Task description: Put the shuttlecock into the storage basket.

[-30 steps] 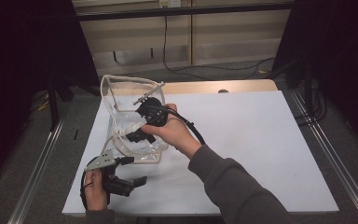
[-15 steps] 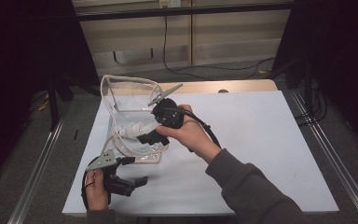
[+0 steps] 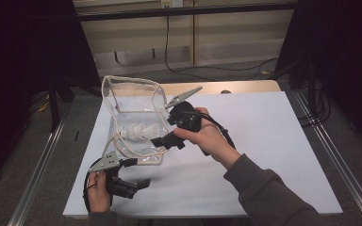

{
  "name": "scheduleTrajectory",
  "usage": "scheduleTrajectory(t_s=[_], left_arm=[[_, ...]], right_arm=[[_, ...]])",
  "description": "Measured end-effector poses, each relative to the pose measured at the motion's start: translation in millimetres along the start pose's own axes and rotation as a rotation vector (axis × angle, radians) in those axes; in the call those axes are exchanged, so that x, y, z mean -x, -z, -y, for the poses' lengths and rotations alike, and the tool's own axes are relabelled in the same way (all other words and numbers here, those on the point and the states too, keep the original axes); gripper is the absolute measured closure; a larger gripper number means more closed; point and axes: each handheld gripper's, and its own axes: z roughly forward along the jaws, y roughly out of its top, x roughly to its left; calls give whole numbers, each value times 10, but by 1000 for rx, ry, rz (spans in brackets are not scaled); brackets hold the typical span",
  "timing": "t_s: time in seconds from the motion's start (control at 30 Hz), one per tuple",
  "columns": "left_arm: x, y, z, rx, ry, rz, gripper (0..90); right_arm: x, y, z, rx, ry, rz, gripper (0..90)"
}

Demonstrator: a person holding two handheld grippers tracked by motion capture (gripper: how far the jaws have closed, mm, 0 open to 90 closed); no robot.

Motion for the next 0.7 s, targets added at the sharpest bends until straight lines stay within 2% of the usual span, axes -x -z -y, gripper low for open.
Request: scheduleTrajectory(t_s=[0.37,0.7], left_arm=[[1,7,1,0,1,-2,30],[4,9,3,5,1,-5,29]], right_arm=[[154,214,247,37,-2,4,47],[251,261,479,43,-9,11,46]])
